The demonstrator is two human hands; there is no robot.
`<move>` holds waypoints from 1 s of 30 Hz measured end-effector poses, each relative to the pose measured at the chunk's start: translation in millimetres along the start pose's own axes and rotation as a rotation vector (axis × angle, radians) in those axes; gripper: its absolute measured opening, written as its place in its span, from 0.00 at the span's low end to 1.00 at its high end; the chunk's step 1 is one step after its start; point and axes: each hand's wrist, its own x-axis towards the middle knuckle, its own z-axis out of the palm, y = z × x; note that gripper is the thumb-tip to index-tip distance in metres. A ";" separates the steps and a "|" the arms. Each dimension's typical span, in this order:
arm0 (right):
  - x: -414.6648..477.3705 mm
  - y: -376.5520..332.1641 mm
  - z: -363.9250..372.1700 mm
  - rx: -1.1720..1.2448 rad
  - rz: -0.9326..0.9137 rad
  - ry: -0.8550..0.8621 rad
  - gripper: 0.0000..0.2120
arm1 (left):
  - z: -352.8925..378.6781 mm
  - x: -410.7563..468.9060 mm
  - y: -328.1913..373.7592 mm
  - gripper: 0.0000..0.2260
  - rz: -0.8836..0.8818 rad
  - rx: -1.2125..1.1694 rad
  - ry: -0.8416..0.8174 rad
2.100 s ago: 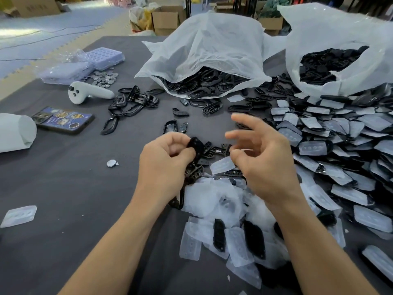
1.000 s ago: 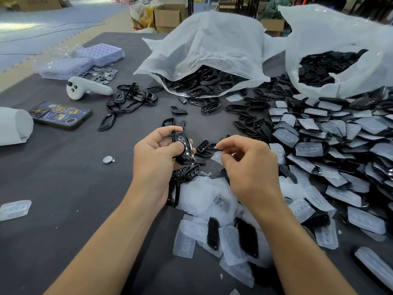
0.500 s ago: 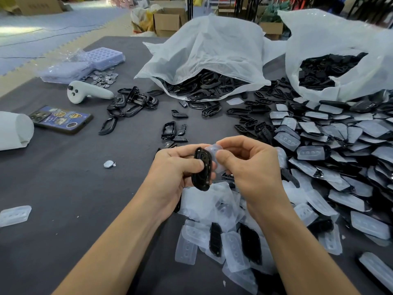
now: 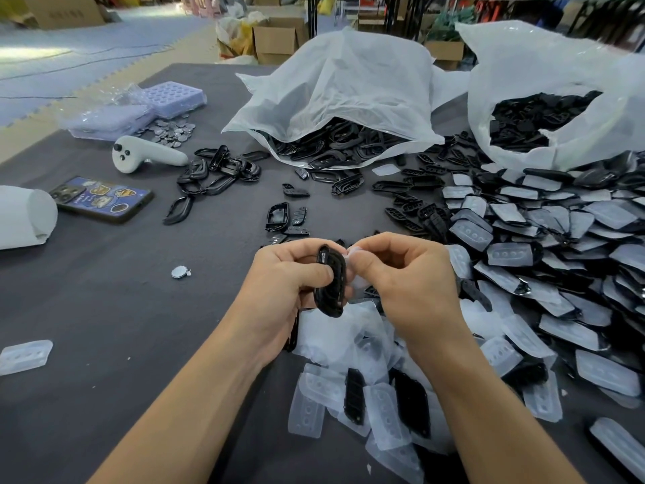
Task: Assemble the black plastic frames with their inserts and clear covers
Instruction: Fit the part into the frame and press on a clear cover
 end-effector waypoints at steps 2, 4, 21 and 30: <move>2.1 0.9 -0.3 0.046 0.048 0.043 0.10 | -1.5 0.4 0.3 0.13 0.001 -0.051 0.006; 3.4 -0.1 -1.5 0.123 0.099 0.052 0.14 | -3.5 1.6 -0.1 0.13 0.013 -0.081 0.042; 1.3 -7.2 -4.1 0.409 0.215 -0.109 0.14 | 4.8 2.8 -15.1 0.12 0.132 0.261 0.292; -6.7 -1.0 13.6 0.030 0.015 0.067 0.04 | 13.5 -3.5 -15.1 0.08 0.169 0.248 0.233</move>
